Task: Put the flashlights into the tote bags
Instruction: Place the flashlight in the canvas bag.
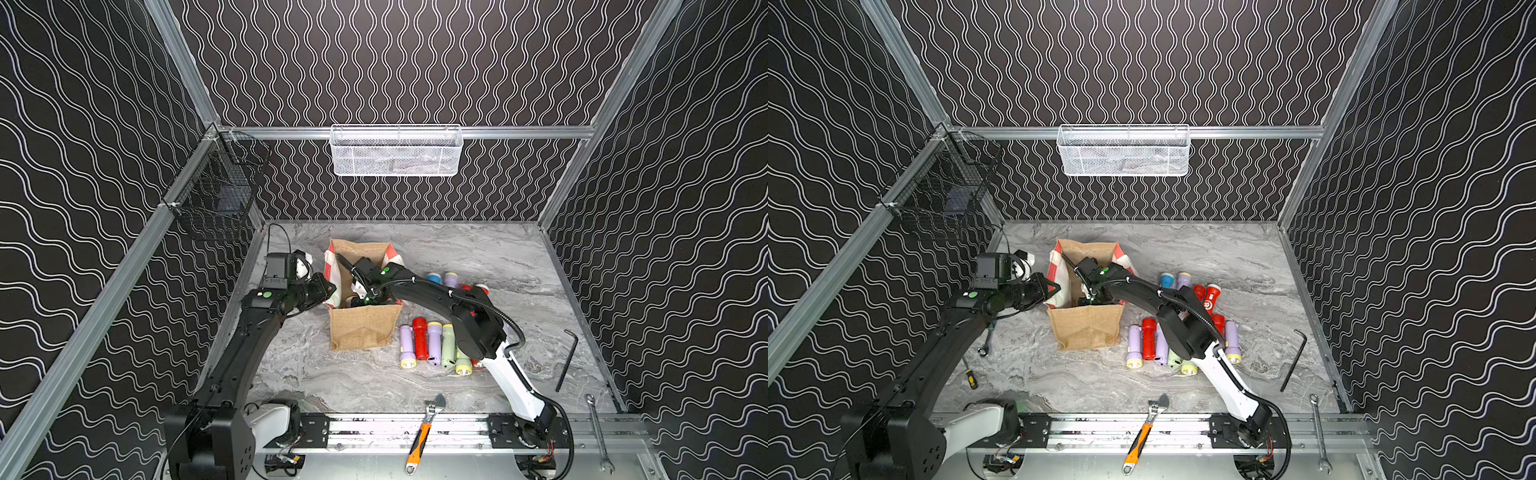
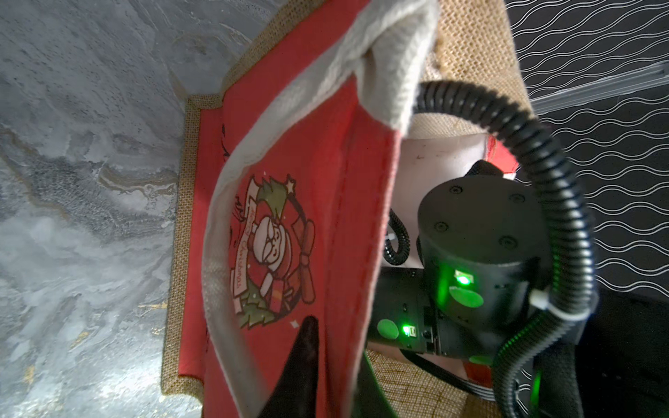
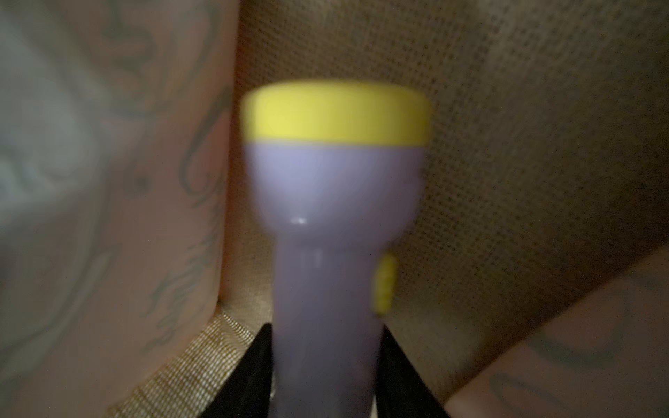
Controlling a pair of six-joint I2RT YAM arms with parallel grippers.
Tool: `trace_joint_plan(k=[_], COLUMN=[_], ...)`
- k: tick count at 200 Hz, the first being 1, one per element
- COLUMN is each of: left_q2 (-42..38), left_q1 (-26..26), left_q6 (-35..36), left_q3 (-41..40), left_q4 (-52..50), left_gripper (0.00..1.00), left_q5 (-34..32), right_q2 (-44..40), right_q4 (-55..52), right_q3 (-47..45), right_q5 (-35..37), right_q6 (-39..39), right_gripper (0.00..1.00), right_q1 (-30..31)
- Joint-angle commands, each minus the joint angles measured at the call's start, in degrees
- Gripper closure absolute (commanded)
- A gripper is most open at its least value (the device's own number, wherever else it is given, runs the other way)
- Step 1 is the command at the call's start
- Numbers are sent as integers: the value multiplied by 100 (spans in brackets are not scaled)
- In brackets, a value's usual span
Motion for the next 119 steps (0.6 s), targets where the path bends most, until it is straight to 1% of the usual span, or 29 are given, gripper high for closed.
trace_joint_plan(k=[1,34,55,70,93,119], left_q2=[21,-20,-69,-73,16,104], left_q1=[6,6,6,6,6,14], left_q6=[135,159,230,344,538,706], left_q3=[46,102,184,297,506,714], left_q4=[149,70,-41,-187,-449,-676], left_gripper=[84,84,83,83,82,81], left_q5=[-86,-117,-179,-294,-443,-760], right_q2=[30,-88,-313,-553,-1070,-2061], right_q4=[-160,-175,-271,-436,-617,-306], right_q3=[53,83,242,452,577,-40], right_q5=[-66,-83,-80,131,543,997], right_q6=[-37,-53,-142,-327,-609,-784], right_gripper=[45,43,38,34,31,29], right_q1=[-22,-138,-211,-219,-227,-229])
